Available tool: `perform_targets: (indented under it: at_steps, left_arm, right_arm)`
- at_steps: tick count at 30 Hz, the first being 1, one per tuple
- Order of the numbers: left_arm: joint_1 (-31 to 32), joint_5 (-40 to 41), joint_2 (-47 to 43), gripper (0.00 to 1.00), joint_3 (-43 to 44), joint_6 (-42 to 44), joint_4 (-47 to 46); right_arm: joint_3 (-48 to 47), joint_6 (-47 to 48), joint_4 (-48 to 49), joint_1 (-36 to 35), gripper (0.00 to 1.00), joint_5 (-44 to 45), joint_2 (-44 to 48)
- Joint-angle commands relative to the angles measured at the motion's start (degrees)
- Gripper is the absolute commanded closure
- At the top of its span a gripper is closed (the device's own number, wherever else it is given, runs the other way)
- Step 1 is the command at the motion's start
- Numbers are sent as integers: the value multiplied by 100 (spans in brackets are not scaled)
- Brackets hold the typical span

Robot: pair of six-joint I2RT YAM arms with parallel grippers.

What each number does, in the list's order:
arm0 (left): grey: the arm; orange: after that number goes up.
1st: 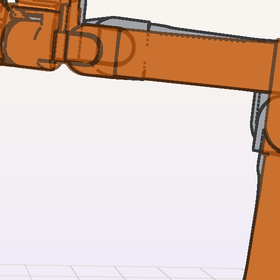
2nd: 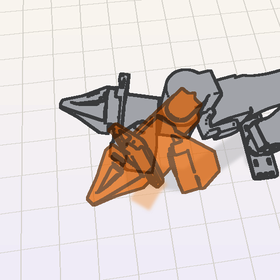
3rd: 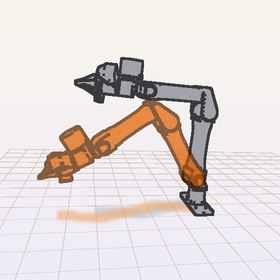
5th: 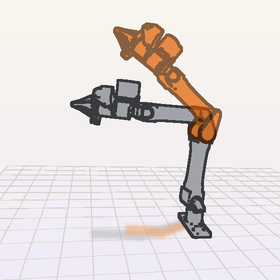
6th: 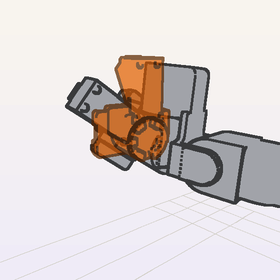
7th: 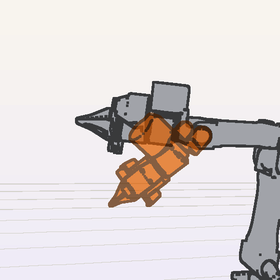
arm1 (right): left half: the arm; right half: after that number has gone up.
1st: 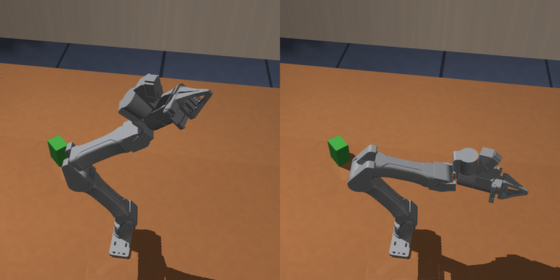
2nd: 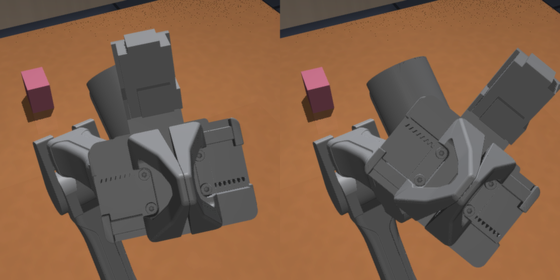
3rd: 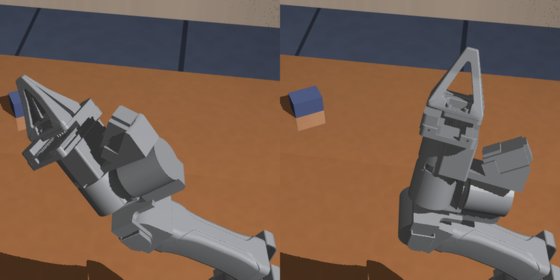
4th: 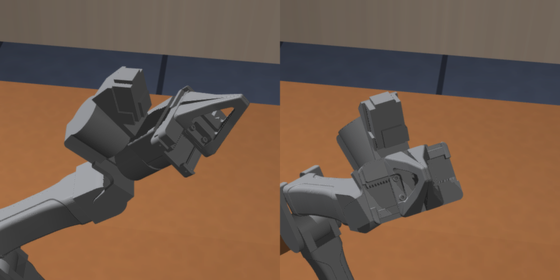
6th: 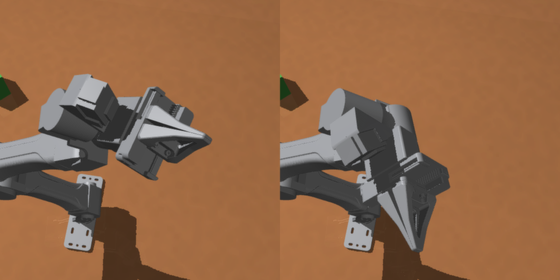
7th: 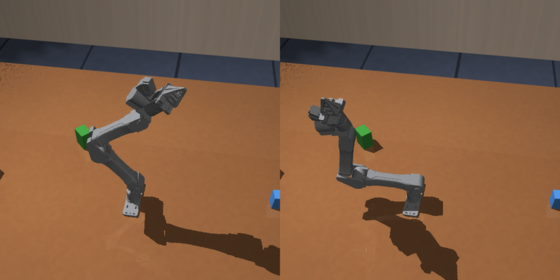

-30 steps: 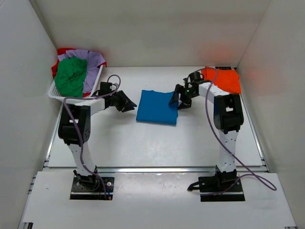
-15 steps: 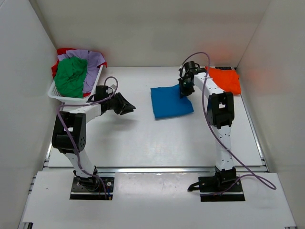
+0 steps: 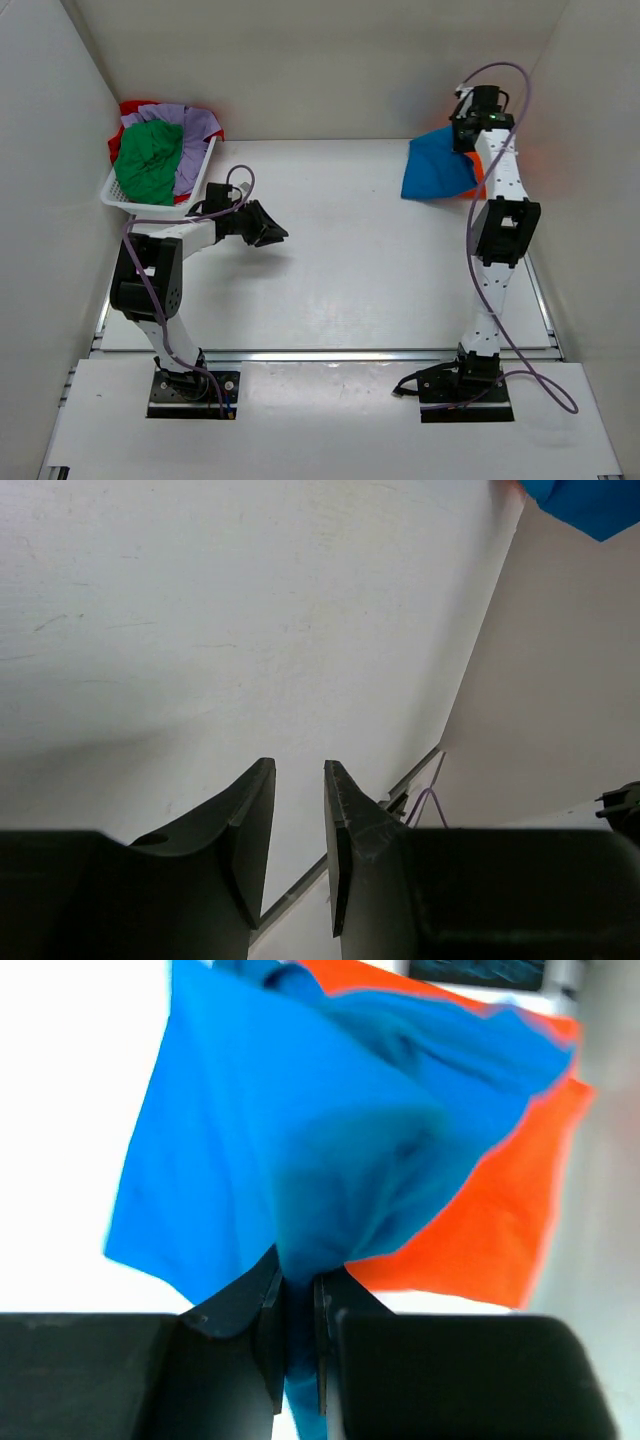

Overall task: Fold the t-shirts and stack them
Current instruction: Put the neatly folded tshirt into the corner of the board with the right arm

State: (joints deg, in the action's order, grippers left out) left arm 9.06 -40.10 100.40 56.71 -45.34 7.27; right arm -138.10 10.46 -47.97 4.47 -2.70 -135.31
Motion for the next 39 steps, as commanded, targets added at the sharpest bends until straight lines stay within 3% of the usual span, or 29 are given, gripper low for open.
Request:
perform_targets:
  at_steps: [1, 4, 7, 13, 15, 17, 18, 20, 21, 28, 33, 37, 39]
  left_arm:
    - [-62, -34, -135, 63, -2, 350, 222]
    - [-18, 28, -21, 63, 33, 438, 292]
    - [8, 63, 93, 63, 60, 508, 380]
    - [114, 239, 103, 61, 104, 535, 434]
    - [192, 248, 68, 60, 94, 570, 486]
    - [227, 344, 41, 53, 182, 667, 713]
    - [219, 440, 50, 45, 270, 684, 784]
    - [254, 582, 32, 21, 375, 798, 1012]
    - [289, 730, 24, 2, 515, 921, 1188]
    - [395, 740, -230, 2, 447, 1466, 2136]
    - [342, 301, -951, 1, -308, 2178, 2332]
    - [701, 1413, -1785, 2, -687, 2634, 2778]
    - [711, 1540, -2058, 1, -810, 2793, 2964]
  right_arm:
    - [-199, 167, 182, 562, 100, -397, 163]
    - [-436, 106, 331, 932, 100, -495, -249]
    - [-428, 158, 708, 1056, 100, -6, -391]
    - [1, 448, 2235, 1126, 87, 244, -497]
    - [20, 510, 2694, 1091, 62, 427, -488]
    - [64, 423, 2853, 1012, 18, 769, -436]
    - [73, 257, 2837, 986, 2, 988, -357]
    - [99, 141, 2697, 924, 0, 1070, -172]
    - [169, 54, 2574, 881, 1, 1087, -59]
    - [2216, -869, 1959, 599, 1, 1246, 1769]
    - [5084, -993, 2343, 30, 1, 1430, 3752]
    - [6810, -827, 2661, -761, 1, 1790, 4853]
    - [7198, -791, 2372, -1060, 1, 2158, 5117]
